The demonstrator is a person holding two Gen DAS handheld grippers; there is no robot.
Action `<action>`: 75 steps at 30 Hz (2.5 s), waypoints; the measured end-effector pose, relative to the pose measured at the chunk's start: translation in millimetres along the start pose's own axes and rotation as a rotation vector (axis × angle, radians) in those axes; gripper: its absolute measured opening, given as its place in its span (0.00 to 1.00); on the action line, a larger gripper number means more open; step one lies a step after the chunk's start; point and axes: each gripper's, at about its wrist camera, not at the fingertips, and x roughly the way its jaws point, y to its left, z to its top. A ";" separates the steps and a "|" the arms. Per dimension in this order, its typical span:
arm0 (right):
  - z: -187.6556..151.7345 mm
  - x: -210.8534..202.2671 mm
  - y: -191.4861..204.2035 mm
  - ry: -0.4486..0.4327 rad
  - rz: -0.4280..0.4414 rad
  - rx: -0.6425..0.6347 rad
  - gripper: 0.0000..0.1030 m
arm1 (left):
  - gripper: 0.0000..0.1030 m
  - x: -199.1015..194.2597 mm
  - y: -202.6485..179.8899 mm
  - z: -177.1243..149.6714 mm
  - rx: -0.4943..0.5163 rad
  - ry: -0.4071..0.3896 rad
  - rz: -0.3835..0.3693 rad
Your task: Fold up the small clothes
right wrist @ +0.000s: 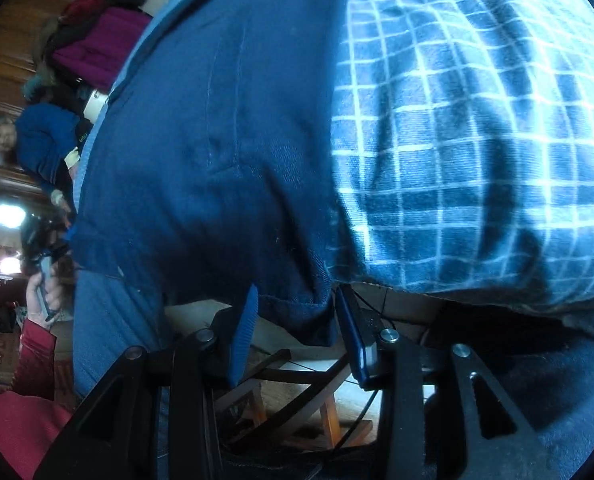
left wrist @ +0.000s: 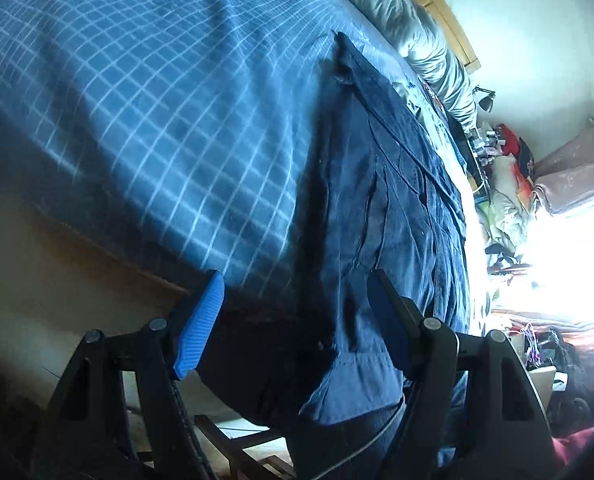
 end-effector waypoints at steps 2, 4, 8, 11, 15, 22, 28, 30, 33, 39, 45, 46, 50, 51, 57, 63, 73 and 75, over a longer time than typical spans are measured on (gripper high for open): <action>0.9 1.2 0.5 -0.002 -0.008 0.001 0.48 | 0.71 0.8 -1.5 -3.6 0.016 0.019 0.003; -0.1 5.2 -0.8 -0.003 -0.009 0.000 0.51 | 0.71 6.9 -7.0 -7.3 0.043 0.051 0.007; -0.4 11.5 3.8 0.014 -0.034 -0.026 0.51 | 0.71 17.6 -17.1 -11.7 0.091 0.100 0.022; -3.5 18.7 7.8 0.038 -0.065 -0.047 0.51 | 0.71 21.8 -17.4 -13.7 0.096 0.116 0.020; -4.8 22.6 6.8 0.046 -0.081 -0.042 0.51 | 0.71 24.4 -15.1 -15.8 0.091 0.134 0.015; -0.5 20.9 5.7 0.040 -0.053 -0.032 0.51 | 0.71 24.8 -4.7 -21.0 0.066 0.149 0.010; 2.8 14.8 8.7 -0.008 -0.009 -0.036 0.52 | 0.71 26.2 -4.5 -20.4 0.076 0.154 0.003; 2.5 16.7 6.9 0.000 -0.012 -0.035 0.53 | 0.71 28.8 -0.7 -19.6 0.081 0.162 0.013; 2.1 19.9 7.3 0.013 -0.011 -0.034 0.53 | 0.71 29.5 3.9 -19.9 0.078 0.167 0.007; -1.7 15.0 5.0 0.013 0.004 -0.028 0.54 | 0.69 26.6 6.1 -22.0 0.085 0.163 0.004; -3.4 2.1 7.6 -0.018 0.053 -0.039 0.30 | 0.14 17.7 -12.4 -27.9 0.103 0.146 -0.114; -4.7 -4.3 8.5 -0.032 0.077 -0.038 0.23 | 0.14 12.3 -18.6 -27.7 0.111 0.131 -0.135; -11.0 -52.1 11.5 -0.147 0.293 0.050 0.13 | 0.13 -20.2 -41.2 -16.9 0.104 0.024 -0.253; -9.6 -65.7 12.4 -0.187 0.352 0.074 0.12 | 0.13 -31.2 -47.6 -10.2 0.098 -0.021 -0.294; 22.2 -120.4 28.1 -0.351 0.516 0.080 0.12 | 0.13 -61.1 -68.0 29.7 0.035 -0.209 -0.439; 93.7 -151.2 32.1 -0.470 0.616 0.090 0.12 | 0.13 -60.8 -88.8 87.2 0.003 -0.310 -0.468; 270.9 -146.7 35.9 -0.516 0.551 0.075 0.12 | 0.09 -12.9 -131.7 222.3 0.044 -0.363 -0.358; 304.8 -132.4 28.8 -0.505 0.494 0.088 0.12 | 0.09 19.3 -134.4 246.2 0.040 -0.308 -0.223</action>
